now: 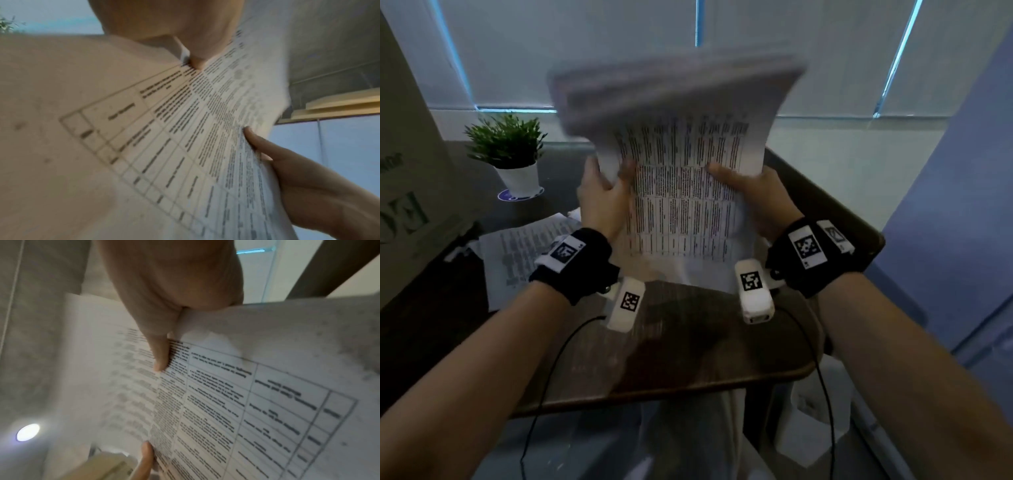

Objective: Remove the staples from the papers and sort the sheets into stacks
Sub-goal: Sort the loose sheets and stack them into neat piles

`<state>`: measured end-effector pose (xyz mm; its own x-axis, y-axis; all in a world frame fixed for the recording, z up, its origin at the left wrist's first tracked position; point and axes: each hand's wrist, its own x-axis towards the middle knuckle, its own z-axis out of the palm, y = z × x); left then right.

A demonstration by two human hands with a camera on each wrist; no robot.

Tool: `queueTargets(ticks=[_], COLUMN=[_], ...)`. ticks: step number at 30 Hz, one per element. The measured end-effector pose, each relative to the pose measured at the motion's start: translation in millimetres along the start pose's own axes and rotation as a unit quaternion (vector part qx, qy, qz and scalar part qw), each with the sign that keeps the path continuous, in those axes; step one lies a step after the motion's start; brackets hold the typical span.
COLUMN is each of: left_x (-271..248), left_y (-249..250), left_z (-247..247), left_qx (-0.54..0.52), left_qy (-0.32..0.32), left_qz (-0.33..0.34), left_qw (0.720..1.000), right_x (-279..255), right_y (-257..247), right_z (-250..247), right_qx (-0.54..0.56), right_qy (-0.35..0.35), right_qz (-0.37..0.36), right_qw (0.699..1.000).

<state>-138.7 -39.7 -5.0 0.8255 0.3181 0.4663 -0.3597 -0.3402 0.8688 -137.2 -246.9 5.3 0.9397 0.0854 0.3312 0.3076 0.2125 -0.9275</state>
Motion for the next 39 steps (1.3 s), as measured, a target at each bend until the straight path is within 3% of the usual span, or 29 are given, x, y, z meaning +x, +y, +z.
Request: queueTargets(ticks=[5,8,11,14,16,17,20,24,27,32,35,39], left_x=[7,1,3,4,4,1,-12,-9,15,22,25,10], left_y=[-21,-42,-56,-63,-70,-71,-71,-69,-84,-87,-86,-93], left_z=[3,3,1,1,7,11,22,4,-36,-61,-62,-46], left_qx=[-0.150,-0.214,-0.281,-0.277,-0.286,-0.287,-0.267,-0.373,-0.381,-0.225,-0.203,-0.194], left_qy=[-0.033,-0.011,0.025,0.065,0.074,0.079,0.077,-0.014,-0.088,-0.162,-0.173,-0.196], left_qz=[-0.056,-0.115,-0.184,-0.221,-0.244,-0.253,-0.272,-0.250,-0.219,-0.137,-0.116,-0.139], left_qw=[0.987,0.970,0.942,0.933,0.924,0.920,0.921,0.893,0.894,0.951,0.957,0.951], right_x=[3,1,-9,-32,-42,-43,-39,-22,-13,-11,-14,-30], right_y=[0,3,17,44,56,63,67,55,34,-2,0,39], right_z=[-2,-11,-30,-39,-29,-21,5,-13,-39,-63,-71,-73], right_qx=[-0.071,-0.078,-0.044,0.150,0.296,0.313,0.191,0.150,0.104,0.006,-0.028,-0.077], right_qy=[0.060,-0.001,-0.064,-0.064,-0.039,-0.034,0.063,0.122,0.143,0.084,0.012,-0.003], right_qz=[0.036,0.039,0.125,0.186,0.172,0.152,0.111,0.103,0.074,0.004,-0.019,0.040], right_qw=[0.995,0.996,0.989,0.969,0.939,0.937,0.973,0.976,0.982,0.996,0.999,0.996])
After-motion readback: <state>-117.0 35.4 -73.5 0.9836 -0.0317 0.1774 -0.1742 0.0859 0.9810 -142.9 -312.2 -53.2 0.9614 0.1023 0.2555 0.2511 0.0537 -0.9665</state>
